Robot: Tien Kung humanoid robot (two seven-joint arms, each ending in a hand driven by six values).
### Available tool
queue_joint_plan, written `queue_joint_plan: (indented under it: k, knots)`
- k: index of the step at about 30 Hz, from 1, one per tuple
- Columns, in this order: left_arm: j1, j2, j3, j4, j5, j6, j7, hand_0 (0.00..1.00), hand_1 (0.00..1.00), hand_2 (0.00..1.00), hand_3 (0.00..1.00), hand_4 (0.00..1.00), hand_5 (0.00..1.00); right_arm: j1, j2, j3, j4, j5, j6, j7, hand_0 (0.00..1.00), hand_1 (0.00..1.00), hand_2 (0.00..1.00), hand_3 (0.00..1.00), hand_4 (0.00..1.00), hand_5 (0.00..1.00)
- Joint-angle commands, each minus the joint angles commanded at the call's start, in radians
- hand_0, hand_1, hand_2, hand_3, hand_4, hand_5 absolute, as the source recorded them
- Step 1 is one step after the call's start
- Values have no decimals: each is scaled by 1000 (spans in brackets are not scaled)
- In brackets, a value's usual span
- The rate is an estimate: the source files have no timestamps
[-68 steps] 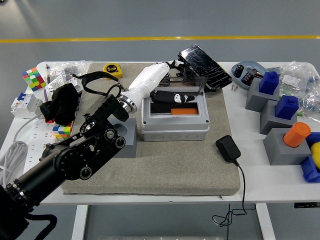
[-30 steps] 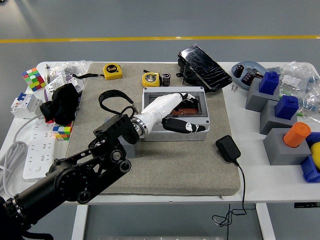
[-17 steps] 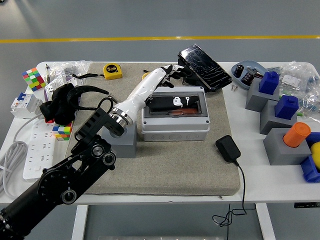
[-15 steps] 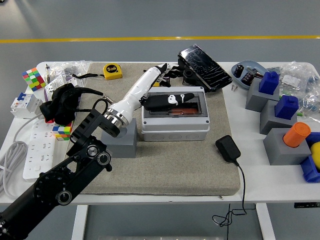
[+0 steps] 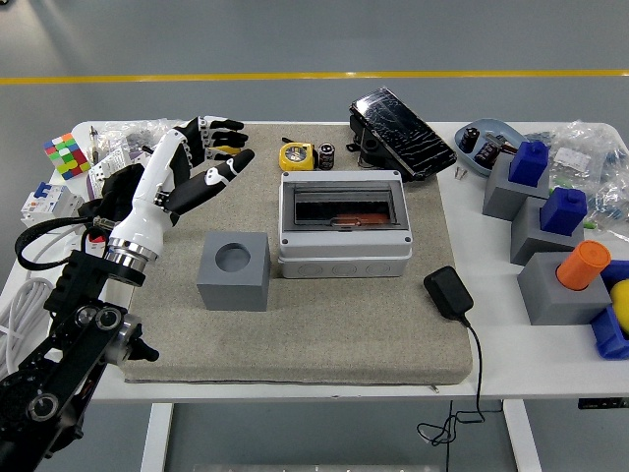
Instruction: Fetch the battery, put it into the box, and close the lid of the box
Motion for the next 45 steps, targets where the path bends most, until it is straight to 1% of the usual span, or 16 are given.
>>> queue_joint_plan:
  k: [3, 5, 7, 10, 15, 17, 19, 21, 23, 30, 37, 45]
  knots:
    - [34, 19, -31, -2, 12, -11, 8, 403, 568, 544, 549, 998, 425, 3, -3, 7, 0, 0, -1, 1, 642, 663, 672, 577, 974, 578]
    - [54, 25, -48, -5, 15, -15, 12, 400, 568, 535, 538, 998, 424, 5, -5, 13, 0, -2, -2, 2, 642, 662, 672, 577, 974, 579]
    - [69, 26, -64, -10, 17, -19, 13, 400, 568, 535, 538, 998, 424, 5, -7, 23, 0, -11, -2, 0, 642, 662, 672, 577, 974, 579]
    - [78, 22, -88, -17, 26, -30, 15, 400, 568, 535, 538, 998, 424, 7, -10, 33, 0, -18, -2, -1, 642, 662, 672, 577, 974, 579]
    - [83, 23, -116, -24, 56, -64, 26, 404, 561, 530, 540, 998, 420, 10, -15, 34, 0, -14, -4, 2, 642, 662, 672, 577, 974, 578]
    - [83, 25, -124, -28, 76, -69, 29, 411, 570, 535, 543, 998, 422, 12, -16, 32, 0, -13, -4, 2, 642, 662, 672, 576, 973, 578]
    - [82, 25, -136, -36, 120, -72, 35, 411, 570, 535, 543, 998, 422, 13, -17, 31, 0, -11, -3, 3, 642, 662, 672, 576, 973, 578]
    - [80, 23, -152, -46, 201, -73, 46, 411, 570, 535, 543, 998, 422, 14, -17, 33, 0, -14, -3, 2, 642, 662, 672, 576, 973, 578]
    - [78, 22, -157, -47, 246, -79, 54, 428, 581, 540, 546, 998, 422, 14, -17, 34, 0, -17, -2, 1, 642, 663, 672, 576, 973, 578]
    - [80, 22, -162, -46, 262, -87, 71, 429, 584, 543, 549, 998, 425, 12, -20, 39, 0, -29, -2, -1, 642, 662, 672, 576, 972, 578]
    - [82, 26, -160, -45, 279, -90, 87, 436, 591, 547, 552, 998, 426, 15, -22, 24, 0, -19, -1, 1, 642, 662, 672, 576, 972, 578]
    - [76, 29, -149, -41, 281, -90, 92, 438, 595, 550, 553, 998, 425, 21, -23, 18, 0, -17, -1, 1, 642, 662, 672, 576, 972, 579]
